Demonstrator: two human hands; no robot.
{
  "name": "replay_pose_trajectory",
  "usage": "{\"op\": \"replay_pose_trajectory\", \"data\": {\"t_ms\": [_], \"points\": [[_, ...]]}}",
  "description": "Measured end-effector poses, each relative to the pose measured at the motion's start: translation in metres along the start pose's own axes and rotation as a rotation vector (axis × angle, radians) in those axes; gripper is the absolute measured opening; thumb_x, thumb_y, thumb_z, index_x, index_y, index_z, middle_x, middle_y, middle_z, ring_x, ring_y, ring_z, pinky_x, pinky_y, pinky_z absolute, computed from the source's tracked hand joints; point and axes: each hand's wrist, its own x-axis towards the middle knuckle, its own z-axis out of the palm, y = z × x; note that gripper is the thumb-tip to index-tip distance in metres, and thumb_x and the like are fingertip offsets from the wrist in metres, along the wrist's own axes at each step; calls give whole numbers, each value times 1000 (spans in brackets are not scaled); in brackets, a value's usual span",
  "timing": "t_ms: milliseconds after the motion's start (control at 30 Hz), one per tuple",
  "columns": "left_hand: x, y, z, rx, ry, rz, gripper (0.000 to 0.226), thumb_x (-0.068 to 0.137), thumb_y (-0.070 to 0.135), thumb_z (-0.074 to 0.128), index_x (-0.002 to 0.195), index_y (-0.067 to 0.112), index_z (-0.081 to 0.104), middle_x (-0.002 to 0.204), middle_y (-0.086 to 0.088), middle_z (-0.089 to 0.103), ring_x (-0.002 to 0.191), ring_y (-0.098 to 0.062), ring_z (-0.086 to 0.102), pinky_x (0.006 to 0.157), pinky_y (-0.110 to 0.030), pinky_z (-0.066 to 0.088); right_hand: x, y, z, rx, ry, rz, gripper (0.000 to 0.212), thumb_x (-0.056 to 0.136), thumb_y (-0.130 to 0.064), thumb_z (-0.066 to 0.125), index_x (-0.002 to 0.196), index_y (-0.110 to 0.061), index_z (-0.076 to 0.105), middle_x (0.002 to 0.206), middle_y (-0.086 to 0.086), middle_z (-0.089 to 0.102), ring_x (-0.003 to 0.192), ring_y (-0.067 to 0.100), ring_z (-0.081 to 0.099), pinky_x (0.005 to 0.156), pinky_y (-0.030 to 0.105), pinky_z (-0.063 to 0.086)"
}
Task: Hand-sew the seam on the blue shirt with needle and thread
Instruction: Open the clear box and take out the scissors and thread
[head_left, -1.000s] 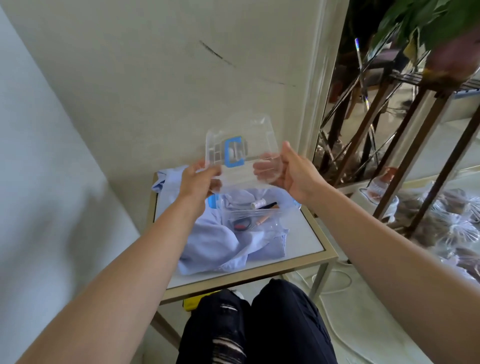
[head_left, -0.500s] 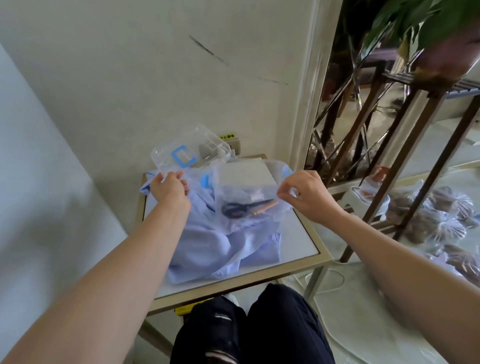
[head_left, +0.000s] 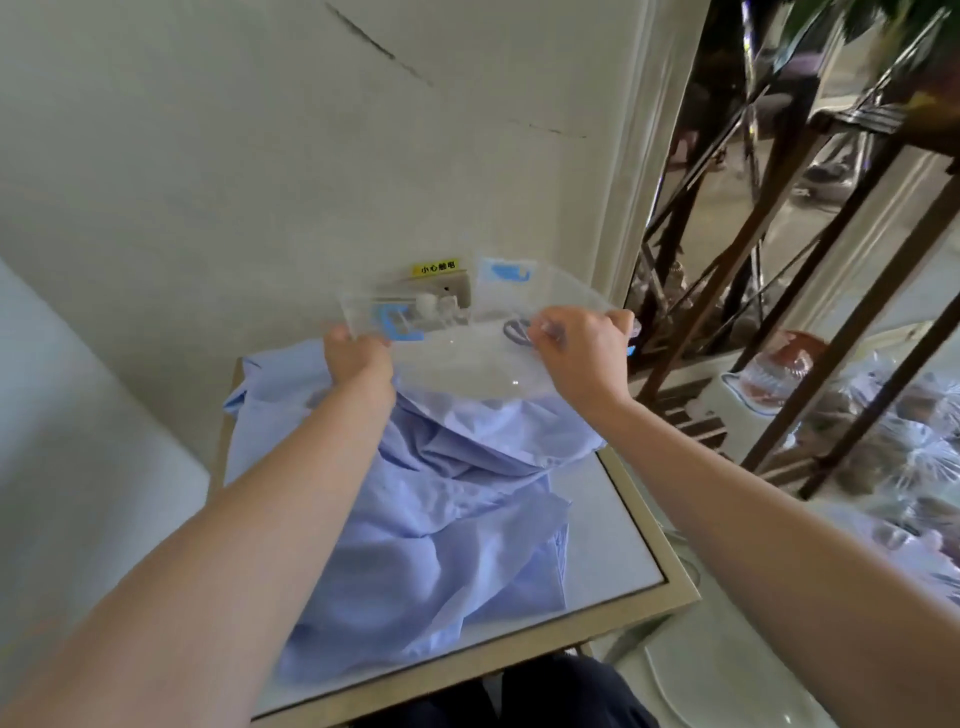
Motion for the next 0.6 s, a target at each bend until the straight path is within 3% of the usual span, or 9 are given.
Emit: {"op": "replay_pose_trajectory", "data": {"t_ms": [33,100,167,233,267,333,467,533,600], "points": [[1,-6,4,49,-25,3,30,89,-2,42,113,12,54,102,-15,66,73,-23,58,55,-29,45,0,-1,8,-37,-12,-8,26,85,-20,59,60,-13,52,51,-4,46,54,25,44,68,33,11],[9,-20,6,191,-83,16,43,85,-1,45,126,8,57,114,-19,67,96,-30,65,77,-41,55,-2,-2,22,-85,-34,-29,28,84,-18,58,58,-13,47,52,-2,48,54,28,46,69,33,11],[20,-32,2,415,-146,72,49,87,-1,43,133,9,54,125,-20,63,115,-37,60,96,-45,49,-3,-2,30,-85,-113,-81,24,85,-18,56,64,-16,46,58,-5,46,62,28,49,71,35,14],[22,-36,-4,639,-196,121,48,93,1,40,139,9,49,135,-20,55,126,-38,49,105,-41,40,-5,0,32,-145,-300,-125,12,88,-23,57,97,-18,60,83,-4,57,88,26,54,80,37,18],[22,-38,-5,723,-208,141,49,95,3,39,143,9,43,140,-21,51,130,-39,44,106,-40,35,-4,1,30,-211,-406,-135,32,87,-24,59,119,-19,57,98,-3,59,102,25,52,85,37,20],[19,-37,-5,835,-210,119,52,100,11,39,151,10,28,146,-24,39,133,-41,37,106,-39,30,0,3,29,-195,-483,-133,52,83,-12,60,134,-19,50,114,0,61,113,25,48,89,36,22],[1,-35,-2,1019,-193,92,60,99,36,47,149,10,28,150,-23,22,135,-38,30,109,-39,26,0,7,29,-5,-380,-177,54,78,11,50,126,-13,60,100,-2,72,102,28,56,88,38,38],[-8,-32,-3,1100,-154,180,63,96,41,50,149,12,29,155,-17,16,140,-34,19,111,-41,21,-6,10,29,11,-333,-228,51,78,14,51,119,-11,66,94,-1,75,94,30,59,85,43,42],[-12,-30,0,1029,-135,348,56,96,38,51,145,15,38,153,-17,25,139,-34,23,110,-41,24,-15,11,29,51,-273,-270,46,73,17,56,110,-7,71,85,2,75,84,32,63,81,47,46]]}}
